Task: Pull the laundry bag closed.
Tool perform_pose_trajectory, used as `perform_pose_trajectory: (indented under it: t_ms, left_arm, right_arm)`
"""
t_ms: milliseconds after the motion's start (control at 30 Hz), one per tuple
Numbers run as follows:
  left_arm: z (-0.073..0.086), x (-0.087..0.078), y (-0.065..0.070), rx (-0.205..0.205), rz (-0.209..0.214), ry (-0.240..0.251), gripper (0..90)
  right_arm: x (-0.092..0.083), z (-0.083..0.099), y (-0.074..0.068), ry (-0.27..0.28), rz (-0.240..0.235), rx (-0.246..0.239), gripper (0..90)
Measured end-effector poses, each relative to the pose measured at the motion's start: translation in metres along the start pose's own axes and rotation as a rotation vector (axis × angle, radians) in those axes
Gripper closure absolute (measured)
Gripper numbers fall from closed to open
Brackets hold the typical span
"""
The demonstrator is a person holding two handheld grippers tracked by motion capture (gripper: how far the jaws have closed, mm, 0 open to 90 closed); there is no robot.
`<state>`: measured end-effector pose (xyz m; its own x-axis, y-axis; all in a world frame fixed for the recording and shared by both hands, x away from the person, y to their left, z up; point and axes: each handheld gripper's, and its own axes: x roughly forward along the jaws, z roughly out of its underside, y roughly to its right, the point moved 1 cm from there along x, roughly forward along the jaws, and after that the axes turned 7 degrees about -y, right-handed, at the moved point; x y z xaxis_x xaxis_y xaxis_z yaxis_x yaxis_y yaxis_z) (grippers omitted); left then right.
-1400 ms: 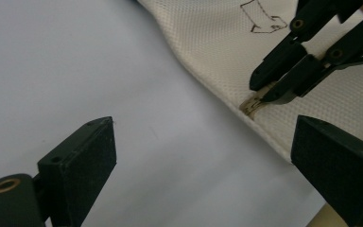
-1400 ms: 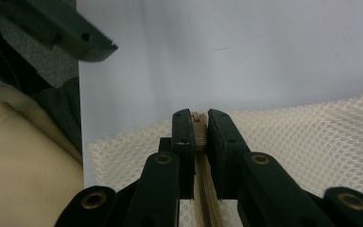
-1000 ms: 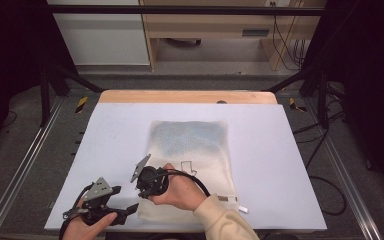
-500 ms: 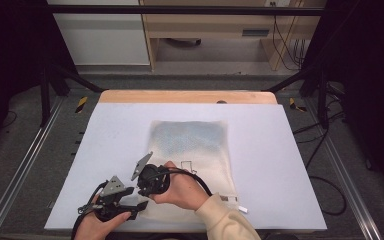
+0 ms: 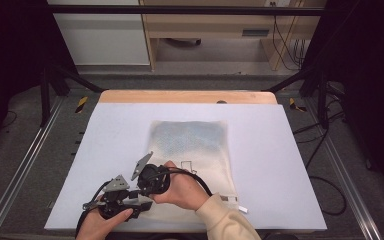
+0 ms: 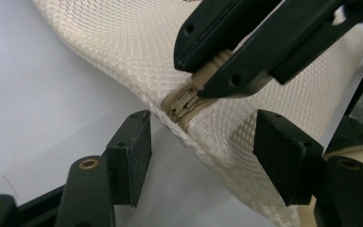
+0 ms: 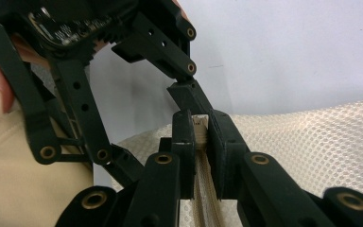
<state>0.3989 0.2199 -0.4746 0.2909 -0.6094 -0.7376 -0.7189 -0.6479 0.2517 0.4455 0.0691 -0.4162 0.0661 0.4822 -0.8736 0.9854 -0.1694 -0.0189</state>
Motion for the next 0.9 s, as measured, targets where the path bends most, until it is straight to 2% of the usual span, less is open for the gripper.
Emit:
perform_pose_trajectory:
  t_ms: [200, 467, 700, 900]
  left_arm:
    - [-0.002, 0.003, -0.001, 0.008, 0.052, 0.015, 41.0]
    - [-0.003, 0.005, -0.002, 0.018, 0.058, 0.020, 41.9]
    - [-0.004, 0.007, -0.004, 0.002, 0.076, 0.034, 43.3]
    - [-0.006, 0.011, -0.005, 0.006, 0.077, 0.027, 48.8]
  right_arm:
    - [-0.003, -0.001, 0.001, 0.011, 0.001, 0.005, 82.2]
    - [-0.003, -0.001, 0.001, 0.011, 0.001, 0.010, 82.2]
    - [-0.004, -0.001, 0.001, 0.014, 0.002, 0.016, 82.2]
    - [-0.005, 0.000, 0.002, 0.015, -0.002, 0.012, 82.2]
